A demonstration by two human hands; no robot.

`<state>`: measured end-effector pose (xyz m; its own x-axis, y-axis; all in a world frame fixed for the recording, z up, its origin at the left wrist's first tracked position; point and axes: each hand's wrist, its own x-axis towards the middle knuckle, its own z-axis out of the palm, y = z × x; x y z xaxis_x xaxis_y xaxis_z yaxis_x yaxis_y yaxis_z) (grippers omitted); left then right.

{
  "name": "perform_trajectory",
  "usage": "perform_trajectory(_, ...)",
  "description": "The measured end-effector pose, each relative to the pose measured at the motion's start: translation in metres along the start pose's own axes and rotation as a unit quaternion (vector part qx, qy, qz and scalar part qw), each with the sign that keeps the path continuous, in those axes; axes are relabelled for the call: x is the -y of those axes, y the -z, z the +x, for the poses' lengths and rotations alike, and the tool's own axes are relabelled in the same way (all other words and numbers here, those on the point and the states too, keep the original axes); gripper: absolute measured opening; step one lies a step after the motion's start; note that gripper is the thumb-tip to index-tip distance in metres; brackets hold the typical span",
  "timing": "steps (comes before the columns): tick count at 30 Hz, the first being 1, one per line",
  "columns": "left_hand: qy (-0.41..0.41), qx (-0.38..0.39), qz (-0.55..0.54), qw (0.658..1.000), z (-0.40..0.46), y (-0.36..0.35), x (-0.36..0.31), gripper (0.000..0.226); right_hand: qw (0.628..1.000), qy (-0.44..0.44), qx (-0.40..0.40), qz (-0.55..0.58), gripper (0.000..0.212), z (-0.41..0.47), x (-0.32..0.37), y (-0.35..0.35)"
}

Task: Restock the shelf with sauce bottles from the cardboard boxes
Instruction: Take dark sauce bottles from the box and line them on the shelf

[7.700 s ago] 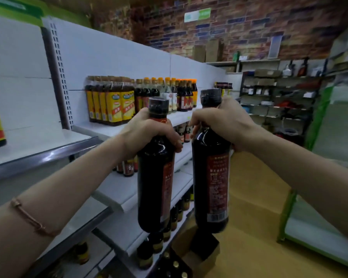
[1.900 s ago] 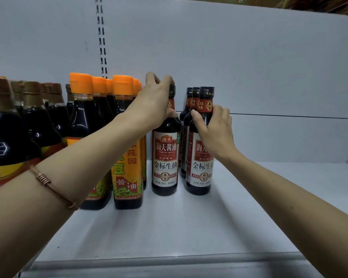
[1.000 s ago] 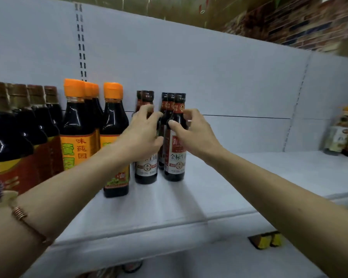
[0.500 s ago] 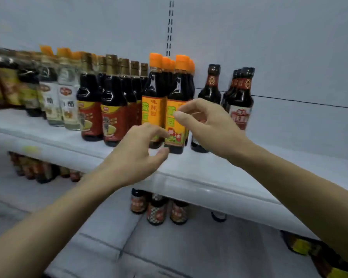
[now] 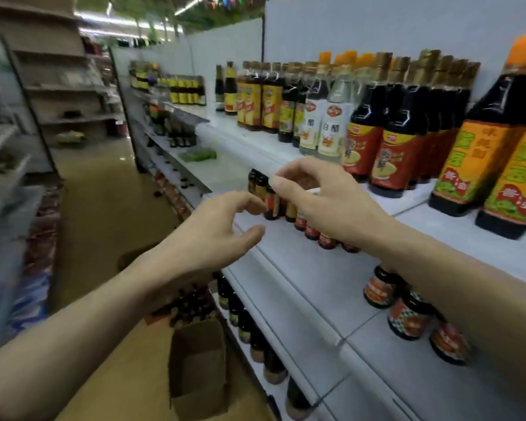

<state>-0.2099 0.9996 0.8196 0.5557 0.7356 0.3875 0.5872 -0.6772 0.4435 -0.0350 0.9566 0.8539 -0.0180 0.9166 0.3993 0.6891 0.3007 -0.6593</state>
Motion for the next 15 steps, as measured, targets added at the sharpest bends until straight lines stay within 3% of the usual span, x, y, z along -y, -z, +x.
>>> perform_trajectory(5, 0.044, -0.011, 0.01, 0.999, -0.015, 0.048, 0.083, 0.028, 0.998, 0.022, 0.059, 0.023, 0.023, 0.045, 0.036, -0.066)
perform_trajectory(15, 0.098, -0.006, 0.07, 0.993, -0.023, 0.131, 0.273, 0.027, 0.995, 0.032, 0.088, 0.022, 0.025, 0.163, 0.077, -0.221)
